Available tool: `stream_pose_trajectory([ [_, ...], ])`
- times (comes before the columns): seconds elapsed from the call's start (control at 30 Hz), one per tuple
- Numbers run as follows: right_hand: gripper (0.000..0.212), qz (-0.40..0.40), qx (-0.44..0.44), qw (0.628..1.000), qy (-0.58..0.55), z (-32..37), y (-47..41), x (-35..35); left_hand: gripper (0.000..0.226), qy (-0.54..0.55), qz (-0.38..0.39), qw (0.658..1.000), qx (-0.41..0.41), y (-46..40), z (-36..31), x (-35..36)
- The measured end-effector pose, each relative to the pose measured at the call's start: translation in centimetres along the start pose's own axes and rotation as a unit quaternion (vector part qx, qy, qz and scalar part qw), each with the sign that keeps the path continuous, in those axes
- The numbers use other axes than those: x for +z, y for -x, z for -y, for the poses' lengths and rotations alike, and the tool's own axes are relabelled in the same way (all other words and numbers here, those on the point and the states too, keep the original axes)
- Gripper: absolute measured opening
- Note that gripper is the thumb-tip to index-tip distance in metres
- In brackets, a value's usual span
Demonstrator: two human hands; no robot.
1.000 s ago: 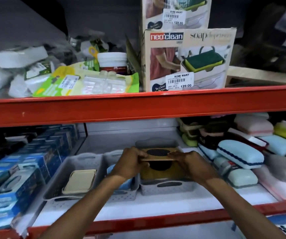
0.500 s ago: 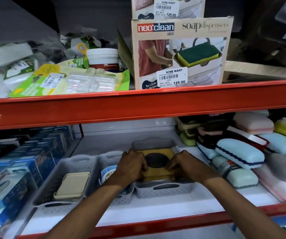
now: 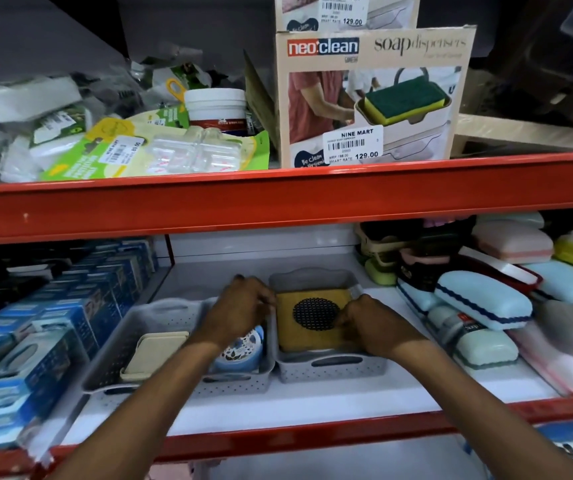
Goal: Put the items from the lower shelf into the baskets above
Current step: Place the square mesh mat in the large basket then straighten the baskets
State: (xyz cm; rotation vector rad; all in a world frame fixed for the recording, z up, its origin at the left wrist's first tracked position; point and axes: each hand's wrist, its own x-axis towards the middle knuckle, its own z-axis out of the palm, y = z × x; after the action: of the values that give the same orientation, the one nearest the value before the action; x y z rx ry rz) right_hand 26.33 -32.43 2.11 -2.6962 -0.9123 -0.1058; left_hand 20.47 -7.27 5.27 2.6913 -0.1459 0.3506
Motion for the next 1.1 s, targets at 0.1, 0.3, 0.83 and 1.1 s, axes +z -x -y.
stream_pose_trajectory([
  [0.1,0.027,-0.034,-0.051,0.996,-0.057,3.5,-0.1,-0.3,0.016,-0.021,-0.037,0.999,-0.027,1.3,2.9,-3.0],
  [0.3,0.032,-0.006,-0.116,0.991,-0.066,10.5,-1.7,0.9,0.004,-0.045,0.071,0.994,-0.076,4.9,4.4,-3.6],
  [0.83,0.020,0.100,-0.098,0.990,-0.014,13.3,-3.0,1.9,0.011,-0.028,0.132,0.988,-0.071,6.8,5.7,-3.8],
  [1.1,0.030,0.036,-0.142,0.986,-0.085,17.4,-3.1,2.0,0.039,-0.105,0.011,0.990,-0.098,9.8,11.3,-8.9],
])
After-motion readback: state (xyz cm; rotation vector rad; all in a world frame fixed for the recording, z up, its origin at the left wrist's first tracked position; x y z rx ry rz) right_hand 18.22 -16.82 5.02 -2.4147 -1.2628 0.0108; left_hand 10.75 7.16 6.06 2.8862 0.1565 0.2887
